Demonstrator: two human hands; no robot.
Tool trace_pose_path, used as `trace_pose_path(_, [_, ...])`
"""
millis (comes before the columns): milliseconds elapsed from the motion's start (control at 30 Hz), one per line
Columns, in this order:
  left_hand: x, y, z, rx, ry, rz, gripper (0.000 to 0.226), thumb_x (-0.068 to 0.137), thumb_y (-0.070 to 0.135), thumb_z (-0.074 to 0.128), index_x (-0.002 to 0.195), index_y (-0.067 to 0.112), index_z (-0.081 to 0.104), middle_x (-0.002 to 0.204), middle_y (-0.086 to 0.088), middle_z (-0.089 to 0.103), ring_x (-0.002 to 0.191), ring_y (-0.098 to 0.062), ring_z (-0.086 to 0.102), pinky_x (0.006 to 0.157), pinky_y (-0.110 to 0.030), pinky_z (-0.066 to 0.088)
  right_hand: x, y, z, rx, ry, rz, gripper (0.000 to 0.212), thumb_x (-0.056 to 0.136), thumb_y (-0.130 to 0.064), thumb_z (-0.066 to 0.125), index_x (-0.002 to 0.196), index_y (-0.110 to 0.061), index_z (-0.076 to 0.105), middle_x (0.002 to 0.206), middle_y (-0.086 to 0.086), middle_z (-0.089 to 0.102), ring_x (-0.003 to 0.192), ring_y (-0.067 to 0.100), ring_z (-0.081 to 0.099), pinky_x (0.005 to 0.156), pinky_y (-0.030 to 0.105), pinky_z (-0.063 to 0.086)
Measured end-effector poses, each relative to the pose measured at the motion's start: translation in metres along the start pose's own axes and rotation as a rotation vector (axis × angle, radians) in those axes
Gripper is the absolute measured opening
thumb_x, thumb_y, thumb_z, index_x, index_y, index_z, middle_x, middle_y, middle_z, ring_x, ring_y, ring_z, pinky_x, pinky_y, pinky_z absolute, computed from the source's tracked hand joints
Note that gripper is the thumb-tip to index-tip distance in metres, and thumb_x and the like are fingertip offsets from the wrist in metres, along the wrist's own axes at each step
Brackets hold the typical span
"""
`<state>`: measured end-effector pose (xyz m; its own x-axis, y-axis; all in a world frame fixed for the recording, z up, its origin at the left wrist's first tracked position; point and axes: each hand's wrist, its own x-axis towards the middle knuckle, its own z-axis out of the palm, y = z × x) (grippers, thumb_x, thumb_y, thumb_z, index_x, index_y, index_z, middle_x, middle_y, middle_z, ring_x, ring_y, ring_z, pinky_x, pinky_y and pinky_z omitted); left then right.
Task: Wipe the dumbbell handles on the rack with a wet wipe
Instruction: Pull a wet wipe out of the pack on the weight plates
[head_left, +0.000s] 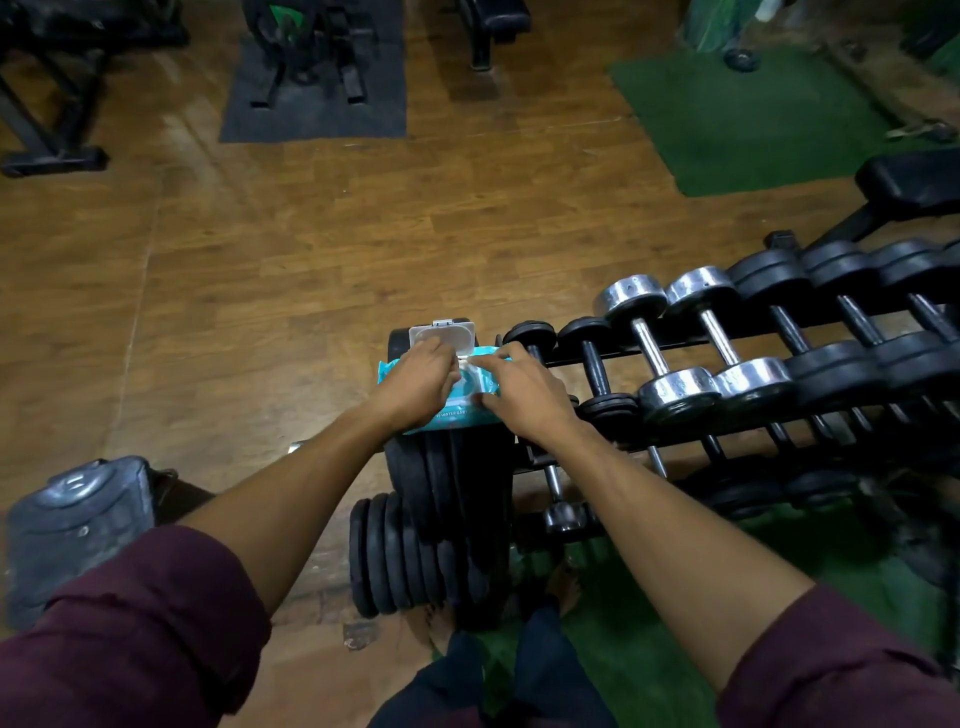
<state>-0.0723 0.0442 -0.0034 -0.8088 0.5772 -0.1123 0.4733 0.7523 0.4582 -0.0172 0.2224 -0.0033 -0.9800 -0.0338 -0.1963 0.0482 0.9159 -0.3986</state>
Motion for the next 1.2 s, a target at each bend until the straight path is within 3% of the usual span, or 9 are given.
trace_pose_path(167, [-0.005, -0.001, -0.009, -0.146, 0.005, -0.201, 0.015, 0.101, 0.019, 0.054, 0.086, 0.019, 0.057, 0.093, 0.002, 0.059, 0.088, -0.022, 0.056, 0.076, -0.036, 0.042, 0.0, -0.001, -0.002, 0.0, -0.011, 0.011, 0.056, 0.09, -0.048, 0.065, 0.142, -0.039, 0.05, 0.14, -0.003, 0.043, 0.126, 0.02, 0.05, 0.09, 0.038, 0.048])
trace_pose_path(267, [-0.011, 0.005, -0.012, -0.439, 0.037, -0.33, 0.016, 0.105, 0.02, 0.049, 0.09, 0.017, 0.055, 0.088, 0.007, 0.071, 0.077, -0.013, 0.064, 0.061, -0.027, 0.042, 0.0, -0.001, -0.004, -0.001, -0.023, 0.011, 0.056, 0.09, -0.049, 0.065, 0.143, -0.039, 0.049, 0.14, -0.003, 0.043, 0.126, 0.021, 0.05, 0.091, 0.039, 0.048])
trace_pose_path(333, [-0.013, 0.008, -0.014, -0.638, 0.086, -0.36, 0.019, 0.107, 0.018, 0.046, 0.09, 0.015, 0.054, 0.088, 0.004, 0.074, 0.073, -0.009, 0.068, 0.063, -0.027, 0.047, 0.0, -0.002, -0.005, -0.008, -0.032, 0.01, 0.056, 0.09, -0.049, 0.065, 0.143, -0.04, 0.048, 0.141, -0.002, 0.043, 0.125, 0.021, 0.05, 0.092, 0.04, 0.048])
trace_pose_path(467, [-0.012, 0.017, -0.033, -0.913, 0.249, -0.326, 0.02, 0.108, 0.011, 0.045, 0.091, 0.012, 0.054, 0.081, -0.004, 0.067, 0.067, -0.009, 0.061, 0.075, -0.03, 0.051, 0.0, -0.004, -0.006, -0.017, -0.032, 0.012, 0.057, 0.089, -0.047, 0.067, 0.143, -0.04, 0.049, 0.14, -0.002, 0.043, 0.125, 0.022, 0.051, 0.093, 0.042, 0.051])
trace_pose_path(767, [-0.026, 0.044, -0.085, -1.197, 0.391, -0.16, 0.021, 0.108, 0.005, 0.043, 0.09, 0.013, 0.051, 0.074, 0.0, 0.062, 0.067, -0.012, 0.059, 0.07, -0.021, 0.049, 0.0, -0.004, -0.007, 0.016, -0.036, -0.002, 0.056, 0.089, -0.046, 0.069, 0.141, -0.039, 0.05, 0.132, 0.0, 0.047, 0.118, 0.021, 0.055, 0.084, 0.037, 0.052])
trace_pose_path(833, [-0.029, 0.052, -0.1, -1.316, 0.443, -0.123, 0.022, 0.108, 0.005, 0.042, 0.089, 0.011, 0.05, 0.072, 0.0, 0.061, 0.07, -0.02, 0.061, 0.07, -0.022, 0.052, 0.001, -0.007, -0.008, 0.016, -0.038, 0.005, 0.057, 0.088, -0.046, 0.069, 0.142, -0.039, 0.049, 0.133, 0.0, 0.047, 0.119, 0.021, 0.055, 0.087, 0.037, 0.052])
trace_pose_path(933, [-0.034, 0.059, -0.118, -1.452, 0.491, -0.077, 0.021, 0.108, 0.003, 0.042, 0.09, 0.011, 0.051, 0.069, 0.002, 0.06, 0.062, -0.01, 0.055, 0.07, -0.023, 0.052, 0.003, -0.009, -0.009, 0.026, -0.087, 0.05, 0.06, 0.089, -0.045, 0.069, 0.145, -0.037, 0.047, 0.138, -0.002, 0.044, 0.122, 0.02, 0.053, 0.095, 0.037, 0.05])
trace_pose_path(1100, [-0.038, 0.069, -0.124, -1.462, 0.479, -0.058, 0.019, 0.107, 0.003, 0.044, 0.091, 0.01, 0.052, 0.07, 0.003, 0.062, 0.059, -0.006, 0.057, 0.078, -0.03, 0.049, 0.004, -0.016, -0.013, -0.039, -0.037, -0.002, 0.058, 0.086, -0.043, 0.072, 0.14, -0.034, 0.052, 0.136, 0.0, 0.047, 0.126, 0.024, 0.046, 0.102, 0.037, 0.045])
trace_pose_path(1200, [-0.04, 0.073, -0.122, -1.474, 0.45, -0.05, 0.017, 0.106, 0.003, 0.045, 0.092, 0.008, 0.053, 0.072, 0.0, 0.063, 0.061, -0.009, 0.059, 0.084, -0.038, 0.052, 0.005, -0.025, -0.016, 0.04, -0.013, -0.051, 0.04, 0.087, -0.042, 0.072, 0.123, -0.028, 0.063, 0.122, 0.002, 0.059, 0.114, 0.025, 0.057, 0.089, 0.036, 0.049])
